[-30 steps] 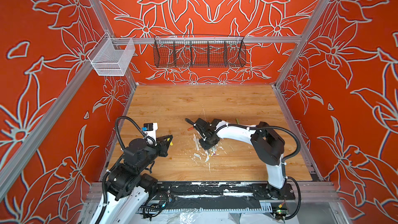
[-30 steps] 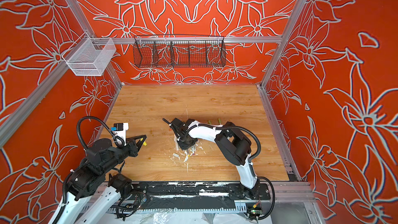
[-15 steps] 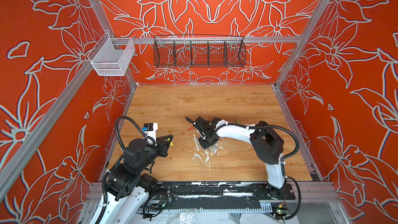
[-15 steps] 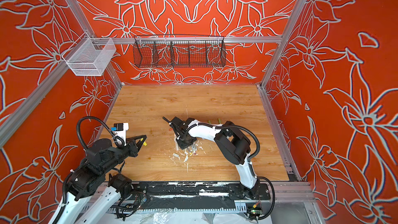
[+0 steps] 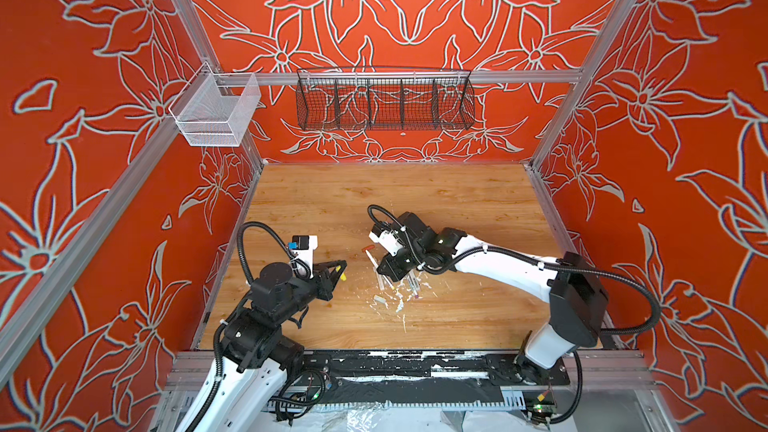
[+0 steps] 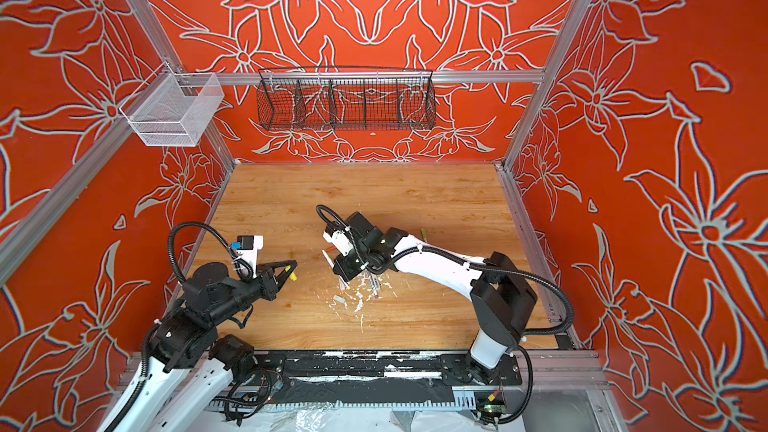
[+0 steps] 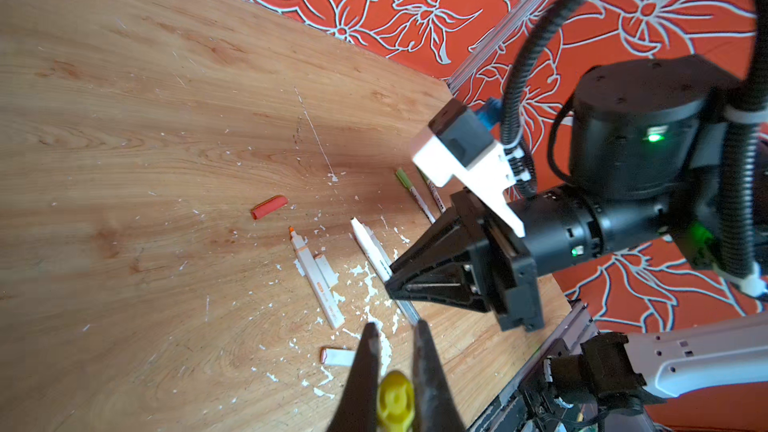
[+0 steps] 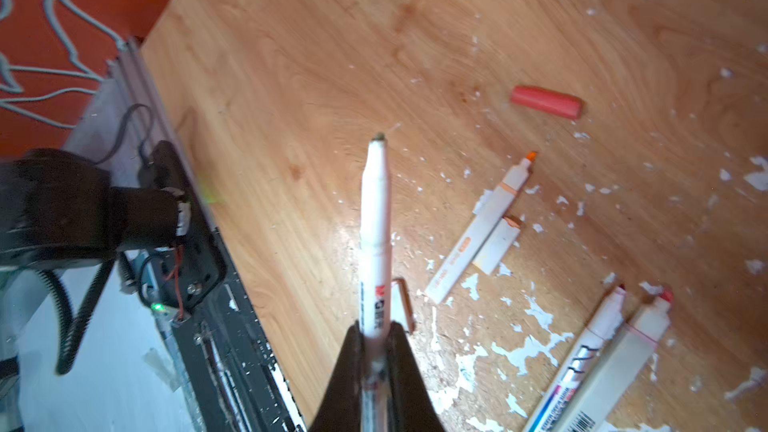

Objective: Insert the pens into the pen caps

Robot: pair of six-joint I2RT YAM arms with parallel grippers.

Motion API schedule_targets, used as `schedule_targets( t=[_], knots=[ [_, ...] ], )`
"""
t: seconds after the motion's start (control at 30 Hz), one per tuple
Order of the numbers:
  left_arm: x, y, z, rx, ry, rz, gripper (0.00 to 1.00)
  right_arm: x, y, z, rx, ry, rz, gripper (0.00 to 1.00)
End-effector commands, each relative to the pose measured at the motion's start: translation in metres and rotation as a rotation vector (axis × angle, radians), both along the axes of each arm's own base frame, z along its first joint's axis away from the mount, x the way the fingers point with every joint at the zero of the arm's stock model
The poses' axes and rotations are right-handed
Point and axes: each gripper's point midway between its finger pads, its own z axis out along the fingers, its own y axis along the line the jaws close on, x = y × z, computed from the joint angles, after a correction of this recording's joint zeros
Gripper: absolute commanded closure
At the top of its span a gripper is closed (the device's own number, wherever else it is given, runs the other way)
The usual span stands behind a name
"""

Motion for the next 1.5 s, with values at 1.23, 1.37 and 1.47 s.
schedule_targets(
  t=[1.23,1.37,1.47],
  knots=[
    [0.046,-0.009,0.027,-0.368,-0.048,-0.183,1.0,-0.034,0.026,0.055,0.368,-0.016,0.199,0.96],
    [0.047,-0.004,0.026,-0.356,-0.052,-0.151,1.0,-0.034,0.027,0.055,0.373,-0.015,0.204,0.96],
    [0.046,-0.006,0.027,-0.358,-0.051,-0.163,1.0,-0.034,0.028,0.056,0.375,-0.018,0.205,0.96]
  ],
)
